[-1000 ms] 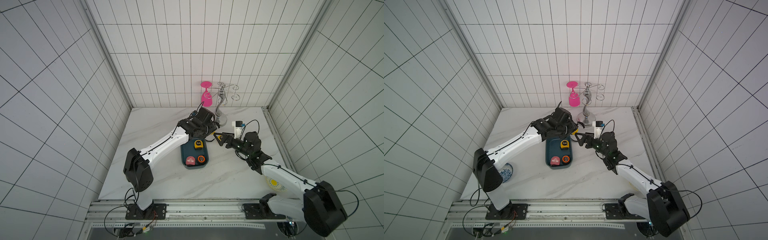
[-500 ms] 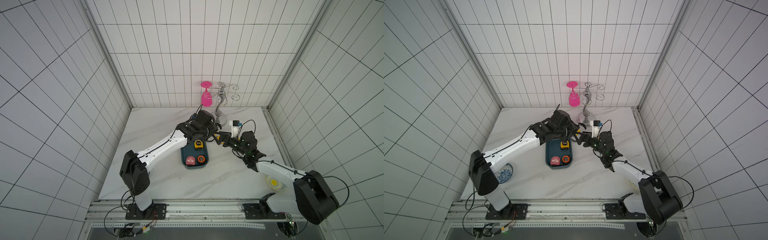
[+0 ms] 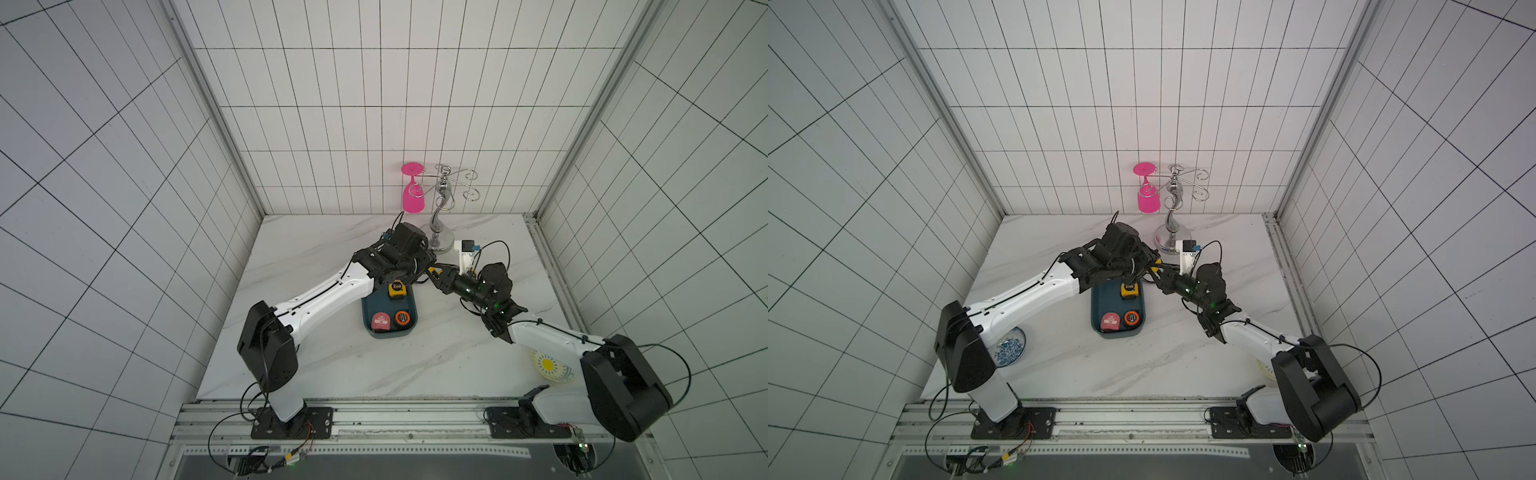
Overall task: Take the tape measure out of the storage box
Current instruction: Place the tape measure at the center of the board.
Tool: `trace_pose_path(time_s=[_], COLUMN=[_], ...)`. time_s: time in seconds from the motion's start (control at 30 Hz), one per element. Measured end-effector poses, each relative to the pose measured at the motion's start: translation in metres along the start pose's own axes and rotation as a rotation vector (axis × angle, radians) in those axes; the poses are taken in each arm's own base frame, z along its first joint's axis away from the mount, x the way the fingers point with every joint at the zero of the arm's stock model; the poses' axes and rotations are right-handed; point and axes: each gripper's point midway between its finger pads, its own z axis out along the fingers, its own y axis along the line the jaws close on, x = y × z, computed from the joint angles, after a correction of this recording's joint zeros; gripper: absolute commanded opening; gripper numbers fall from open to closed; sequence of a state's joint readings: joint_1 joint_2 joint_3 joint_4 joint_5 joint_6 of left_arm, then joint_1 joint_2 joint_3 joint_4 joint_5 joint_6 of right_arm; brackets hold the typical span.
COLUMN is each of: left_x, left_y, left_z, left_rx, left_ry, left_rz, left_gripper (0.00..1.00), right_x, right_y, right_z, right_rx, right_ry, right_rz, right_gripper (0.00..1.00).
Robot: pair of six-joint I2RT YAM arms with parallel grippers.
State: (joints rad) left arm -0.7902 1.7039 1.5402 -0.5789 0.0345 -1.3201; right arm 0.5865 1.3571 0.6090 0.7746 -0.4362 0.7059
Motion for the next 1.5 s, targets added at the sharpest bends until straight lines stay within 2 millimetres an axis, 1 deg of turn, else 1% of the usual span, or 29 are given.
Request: trace_pose_path(time_s=[0.03,0.1,0.17,0.3,0.37,0.43,0.57,0.67,0.8,0.93,1.03,1.13,1.37,1.5], left_x=[0.0,0.0,-0.002,-0.011,-0.021,-0.029,-0.043,-0.048,-0.052,-0.055,-0.055,-0.055,-0.057,-0.058], left_y=[0.0,0.0,-0.001,-0.003,0.002,0.009,0.027,0.039,0.057,0.073,0.082,0.085,0.086,0.087], left_z=[0.0,0.0,-0.002,-0.013,-0.019,-0.023,-0.027,-0.026,-0.024,-0.023,-0.025,-0.027,-0.03,-0.03], left_rx=[-0.001,-0.001,0.006,0.025,0.024,0.014,-0.022,-0.051,-0.095,-0.131,-0.15,-0.155,-0.156,-0.159], left_ry=[0.0,-0.001,-0.004,-0.022,-0.04,-0.056,-0.08,-0.086,-0.085,-0.083,-0.082,-0.081,-0.085,-0.086], left_rz=[0.002,0.019,0.034,0.048,0.051,0.051,0.06,0.072,0.086,0.095,0.098,0.103,0.104,0.105], left_gripper=[0.61,0.8,0.97,0.98,0.98,0.98,0.98,0.98,0.98,0.98,0.98,0.98,0.98,0.98], right_x=[0.0,0.0,0.001,0.008,0.01,0.009,0.004,0.007,0.029,0.061,0.079,0.089,0.092,0.099], right_y=[0.0,-0.001,-0.007,-0.037,-0.055,-0.067,-0.083,-0.092,-0.111,-0.135,-0.149,-0.155,-0.156,-0.158], right_z=[0.0,0.0,-0.002,-0.013,-0.022,-0.029,-0.041,-0.044,-0.041,-0.037,-0.036,-0.035,-0.035,-0.036], right_rx=[0.001,0.002,0.024,0.105,0.154,0.192,0.233,0.247,0.268,0.298,0.317,0.325,0.326,0.335], right_ry=[0.001,0.001,0.003,0.016,0.019,0.018,0.01,0.018,0.077,0.153,0.187,0.204,0.21,0.231], right_rz=[0.0,0.002,0.01,0.051,0.075,0.095,0.12,0.147,0.214,0.304,0.355,0.387,0.424,0.45], right_gripper=[0.26,0.26,0.25,0.26,0.25,0.26,0.26,0.26,0.26,0.25,0.25,0.24,0.25,0.26])
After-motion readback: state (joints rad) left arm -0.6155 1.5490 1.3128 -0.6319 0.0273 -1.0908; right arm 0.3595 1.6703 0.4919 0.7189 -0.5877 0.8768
